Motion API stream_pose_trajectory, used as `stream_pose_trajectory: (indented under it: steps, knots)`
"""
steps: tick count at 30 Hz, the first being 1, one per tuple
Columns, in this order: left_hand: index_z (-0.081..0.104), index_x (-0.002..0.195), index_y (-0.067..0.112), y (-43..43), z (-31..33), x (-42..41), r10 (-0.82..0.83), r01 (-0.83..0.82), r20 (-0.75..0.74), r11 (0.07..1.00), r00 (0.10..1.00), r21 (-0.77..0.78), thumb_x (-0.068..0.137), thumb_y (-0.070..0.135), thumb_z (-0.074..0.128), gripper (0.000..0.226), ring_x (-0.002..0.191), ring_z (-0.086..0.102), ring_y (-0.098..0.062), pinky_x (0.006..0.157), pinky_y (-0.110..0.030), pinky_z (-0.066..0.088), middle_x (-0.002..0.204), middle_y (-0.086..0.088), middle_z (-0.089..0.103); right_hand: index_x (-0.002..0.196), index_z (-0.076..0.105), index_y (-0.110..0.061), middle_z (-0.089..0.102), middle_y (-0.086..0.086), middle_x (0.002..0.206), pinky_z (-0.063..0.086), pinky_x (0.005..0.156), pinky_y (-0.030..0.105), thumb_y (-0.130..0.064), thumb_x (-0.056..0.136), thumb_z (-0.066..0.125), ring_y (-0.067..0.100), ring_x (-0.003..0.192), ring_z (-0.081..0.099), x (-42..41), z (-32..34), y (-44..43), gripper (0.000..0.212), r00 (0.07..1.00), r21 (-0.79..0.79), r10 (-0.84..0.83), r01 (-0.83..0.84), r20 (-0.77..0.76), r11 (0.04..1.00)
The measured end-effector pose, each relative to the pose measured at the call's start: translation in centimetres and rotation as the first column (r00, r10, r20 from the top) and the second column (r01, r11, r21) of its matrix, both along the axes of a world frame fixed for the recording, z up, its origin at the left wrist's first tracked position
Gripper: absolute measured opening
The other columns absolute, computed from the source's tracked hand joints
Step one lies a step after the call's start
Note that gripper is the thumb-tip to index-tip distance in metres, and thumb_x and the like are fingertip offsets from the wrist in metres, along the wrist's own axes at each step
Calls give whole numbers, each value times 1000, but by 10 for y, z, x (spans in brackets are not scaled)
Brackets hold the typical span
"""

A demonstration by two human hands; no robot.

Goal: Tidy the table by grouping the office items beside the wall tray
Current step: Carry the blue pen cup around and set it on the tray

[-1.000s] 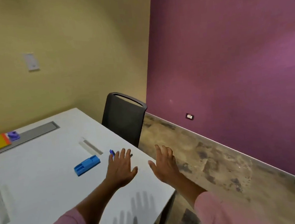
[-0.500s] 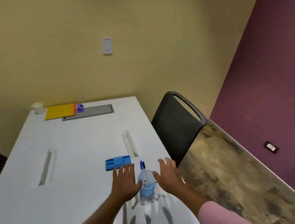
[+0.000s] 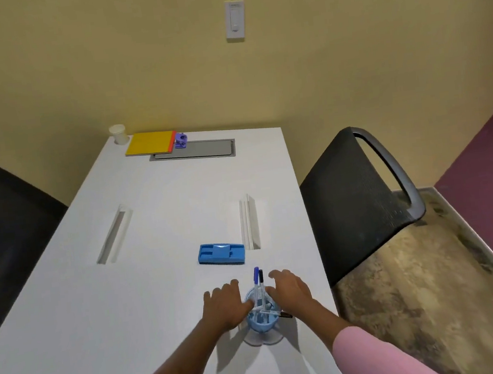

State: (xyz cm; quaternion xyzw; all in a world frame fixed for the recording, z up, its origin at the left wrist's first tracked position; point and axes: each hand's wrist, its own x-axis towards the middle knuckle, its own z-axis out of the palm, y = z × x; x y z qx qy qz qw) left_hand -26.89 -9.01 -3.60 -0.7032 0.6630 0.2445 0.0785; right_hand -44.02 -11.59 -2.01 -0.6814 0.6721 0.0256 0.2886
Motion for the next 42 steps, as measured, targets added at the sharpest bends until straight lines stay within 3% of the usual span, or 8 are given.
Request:
stream_pose_trajectory:
  steps: [7, 12, 16, 19, 23, 28, 35, 42]
  knots:
    - [42, 135, 22, -6, -11, 2, -14, 26, -88, 990, 996, 135, 90, 59, 43, 59, 116, 55, -24, 101, -46, 40, 134, -4, 58, 109, 63, -10, 67, 9, 111, 51, 80, 35, -21, 92, 54, 26, 97, 63, 1, -9, -11, 22, 995, 151, 94, -87, -37, 985]
    - [46, 133, 27, 0, -11, 4, -69, 80, -96, 991, 993, 110, 93, 56, 38, 50, 114, 57, -24, 103, -46, 36, 130, -1, 61, 101, 64, -3, 66, 13, 102, 43, 65, 28, -11, 93, 53, 26, 87, 62, 3, -7, -8, 16, 999, 179, 54, -54, 4, 982]
    - [45, 134, 30, 5, -3, 1, -97, 107, -96, 989, 991, 103, 94, 58, 36, 50, 115, 57, -23, 106, -50, 32, 129, -1, 63, 103, 65, -1, 68, 16, 106, 43, 67, 27, -11, 93, 55, 24, 83, 60, 1, 1, 1, 18, 998, 183, -20, 10, 55, 983]
    - [44, 136, 34, 10, 5, 0, -126, 130, -89, 991, 988, 40, 92, 61, 37, 52, 123, 52, -23, 111, -54, 25, 131, 1, 61, 102, 67, -2, 67, 13, 96, 41, 60, 21, -14, 94, 58, 20, 78, 58, -3, 11, 12, 17, 987, 182, -116, 95, 107, 979]
    - [44, 138, 32, 18, 24, -6, -160, 153, -103, 986, 982, -72, 90, 64, 39, 58, 124, 52, -22, 111, -52, 27, 133, 1, 61, 80, 64, -7, 60, 9, 85, 43, 60, 23, -10, 92, 58, 21, 76, 58, -15, 29, 35, 13, 950, 155, -268, 244, 163, 957]
    - [34, 145, 28, 34, 51, -22, -264, 212, -214, 948, 940, -237, 89, 69, 36, 70, 130, 47, -23, 111, -50, 31, 146, -1, 48, 94, 69, 1, 69, 17, 93, 61, 72, 39, -6, 88, 57, 31, 85, 70, -41, 54, 77, 14, 838, 103, -468, 459, 282, 883]
    - [30, 147, 28, 56, 79, -74, -436, 327, -266, 870, 860, -368, 82, 80, 25, 84, 136, 40, -21, 114, -45, 27, 152, 1, 39, 71, 63, -9, 59, 8, 65, 48, 41, 24, -1, 90, 58, 14, 44, 57, -96, 82, 144, 21, 601, 105, -684, 715, 414, 692]
    - [37, 143, 26, 76, 102, -155, -630, 493, -237, 747, 740, -447, 79, 87, 21, 90, 125, 50, -19, 107, -41, 34, 144, 2, 50, 64, 66, -14, 59, 2, 62, 47, 61, 28, -14, 87, 64, 20, 68, 60, -172, 104, 198, 24, 490, 39, -779, 837, 392, 546]
